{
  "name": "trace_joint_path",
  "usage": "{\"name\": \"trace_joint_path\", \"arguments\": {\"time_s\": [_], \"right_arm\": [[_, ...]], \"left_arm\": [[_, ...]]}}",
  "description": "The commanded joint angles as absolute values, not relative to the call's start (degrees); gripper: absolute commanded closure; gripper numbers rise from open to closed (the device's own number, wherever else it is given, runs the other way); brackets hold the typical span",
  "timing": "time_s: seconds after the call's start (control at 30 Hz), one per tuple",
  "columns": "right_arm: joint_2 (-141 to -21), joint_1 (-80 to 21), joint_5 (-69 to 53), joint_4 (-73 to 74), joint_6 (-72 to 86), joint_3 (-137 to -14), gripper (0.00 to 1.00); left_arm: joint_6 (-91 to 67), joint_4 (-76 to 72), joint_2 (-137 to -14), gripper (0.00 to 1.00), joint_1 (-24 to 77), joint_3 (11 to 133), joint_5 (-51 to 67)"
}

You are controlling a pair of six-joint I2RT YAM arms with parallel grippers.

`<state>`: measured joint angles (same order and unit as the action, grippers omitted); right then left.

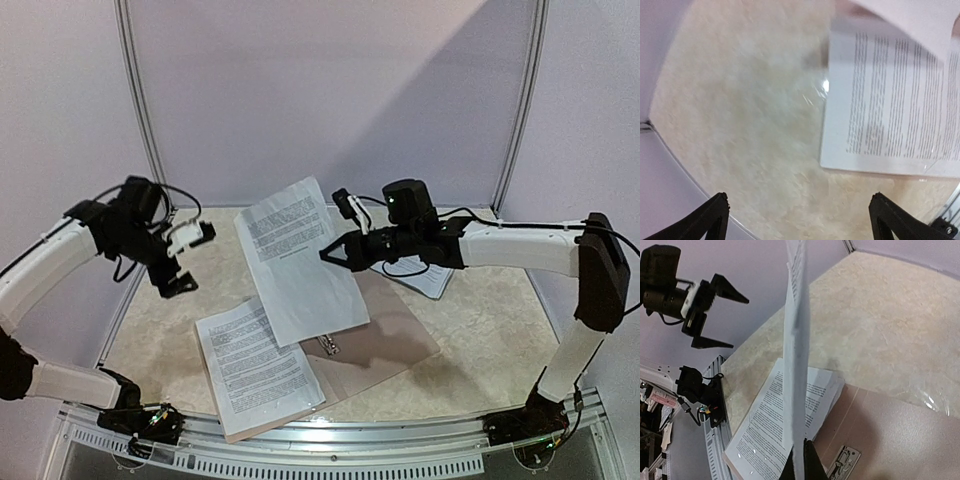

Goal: Put the files into the folder
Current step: Insert the folder to form pockets on the folder.

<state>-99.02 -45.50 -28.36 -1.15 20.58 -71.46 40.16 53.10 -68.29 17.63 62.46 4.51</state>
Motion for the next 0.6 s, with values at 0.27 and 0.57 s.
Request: {"name": "trace_joint_path", "arguments": {"time_s": [0.27, 0.57], "right_arm": [[-105.91, -52.67, -17.07, 6.24, 17.91, -73.29, 1.0], [-107.77, -55.14, -22.9, 5.69, 16.84, -72.78, 1.0]], "left_arm": [[45.61, 40.33, -68.06, 0.0, 20.11, 35.1, -0.85], [46.25, 36.93, -69.73, 0.01, 24.41, 30.66, -0.51]]}}
